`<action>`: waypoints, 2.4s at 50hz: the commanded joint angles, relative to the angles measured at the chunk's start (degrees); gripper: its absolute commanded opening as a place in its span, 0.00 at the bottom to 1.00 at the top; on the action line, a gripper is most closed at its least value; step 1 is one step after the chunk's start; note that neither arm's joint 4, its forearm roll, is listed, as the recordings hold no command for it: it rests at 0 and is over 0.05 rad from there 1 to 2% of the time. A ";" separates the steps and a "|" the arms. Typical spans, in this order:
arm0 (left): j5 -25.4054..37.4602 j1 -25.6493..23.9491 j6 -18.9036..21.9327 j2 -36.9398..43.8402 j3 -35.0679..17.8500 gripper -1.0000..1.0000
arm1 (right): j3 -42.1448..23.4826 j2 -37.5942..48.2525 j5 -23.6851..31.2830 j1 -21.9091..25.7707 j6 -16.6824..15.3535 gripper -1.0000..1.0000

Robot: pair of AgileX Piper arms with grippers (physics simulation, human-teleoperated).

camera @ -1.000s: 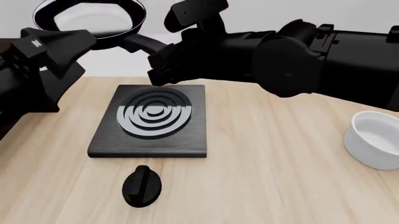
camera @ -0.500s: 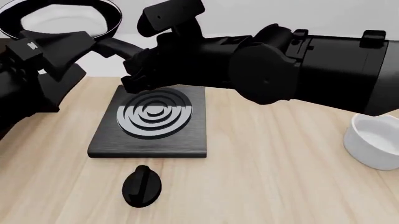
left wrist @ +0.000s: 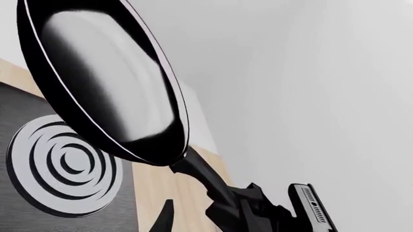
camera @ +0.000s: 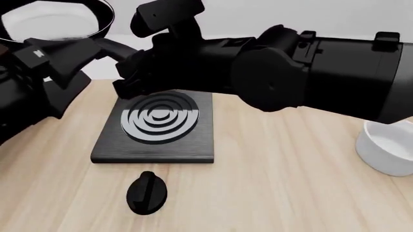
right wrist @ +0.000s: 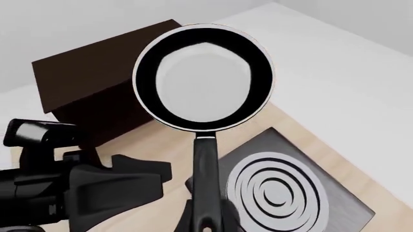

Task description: Put the frying pan on the cabinet shelf.

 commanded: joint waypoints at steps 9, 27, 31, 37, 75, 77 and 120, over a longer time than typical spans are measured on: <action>-2.19 0.09 0.04 3.41 -0.38 1.00 | 0.41 -1.91 -2.09 2.08 1.77 0.00; -5.63 0.88 -0.82 6.40 1.23 1.00 | 0.76 -2.26 -2.39 2.66 2.28 0.00; -6.29 0.80 -0.96 6.80 1.68 1.00 | 0.98 -2.29 -2.51 2.94 2.49 0.00; -7.03 0.57 -1.46 7.70 1.61 1.00 | 1.78 -2.40 -3.12 3.04 2.76 0.00; -9.45 0.50 -1.97 10.68 0.45 1.00 | 3.33 -2.94 -4.65 4.59 3.68 0.00; -8.60 0.52 -0.72 10.27 -0.12 0.00 | 3.34 -2.97 -4.60 4.60 3.66 0.00; -7.37 3.87 -1.21 7.25 -0.51 0.00 | 12.97 -30.38 0.95 -10.02 3.02 1.00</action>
